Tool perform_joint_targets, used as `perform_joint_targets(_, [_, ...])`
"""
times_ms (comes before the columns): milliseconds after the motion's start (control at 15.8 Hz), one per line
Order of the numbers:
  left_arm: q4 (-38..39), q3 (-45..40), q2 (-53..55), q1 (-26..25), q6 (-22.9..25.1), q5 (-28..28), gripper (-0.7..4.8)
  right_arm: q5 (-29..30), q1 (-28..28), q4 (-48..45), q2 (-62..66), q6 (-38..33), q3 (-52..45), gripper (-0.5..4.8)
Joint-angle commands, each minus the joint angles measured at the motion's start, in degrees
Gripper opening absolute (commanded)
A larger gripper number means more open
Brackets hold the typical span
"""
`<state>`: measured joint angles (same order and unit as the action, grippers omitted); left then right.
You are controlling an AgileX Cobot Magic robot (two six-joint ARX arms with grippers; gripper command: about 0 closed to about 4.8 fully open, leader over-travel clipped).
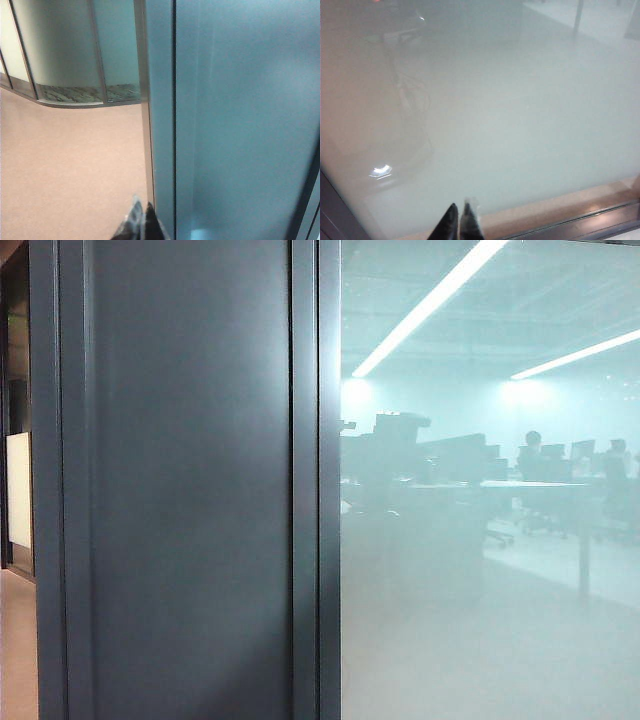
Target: Raise the arm to find the leftmost switch on the wall and turn on the lights.
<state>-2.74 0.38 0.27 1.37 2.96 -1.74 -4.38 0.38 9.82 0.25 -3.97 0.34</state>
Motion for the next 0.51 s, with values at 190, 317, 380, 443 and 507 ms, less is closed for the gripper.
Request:
perform_joint_targets(190, [-0.74, 0.13, -0.04, -0.09, -0.02, 0.00, -0.05, -0.13, 0.07, -0.63, -0.15, 0.07, 0.09, 0.22])
perform_joint_targets(317, [-0.76, 0.13, -0.04, -0.09, -0.28, 0.02, -0.05, -0.13, 0.07, -0.70, -0.15, -0.13, 0.09, 0.22])
perform_joint_targets(380, [-2.14, 0.26, -0.04, -0.09, -1.53, 0.00, -0.05, 0.07, 0.07, -2.49, -0.15, -0.31, 0.09, 0.22])
perform_joint_targets(443, [-5.90, 0.26, -0.04, -0.09, -3.32, 0.00, -0.05, 0.09, 0.07, -5.90, -0.15, -0.63, 0.11, 0.22])
perform_joint_targets(507, [-9.75, 0.31, -0.04, -0.09, -4.22, -0.02, -0.05, 0.63, 0.09, -10.80, -0.15, -1.42, 0.46, 0.22])
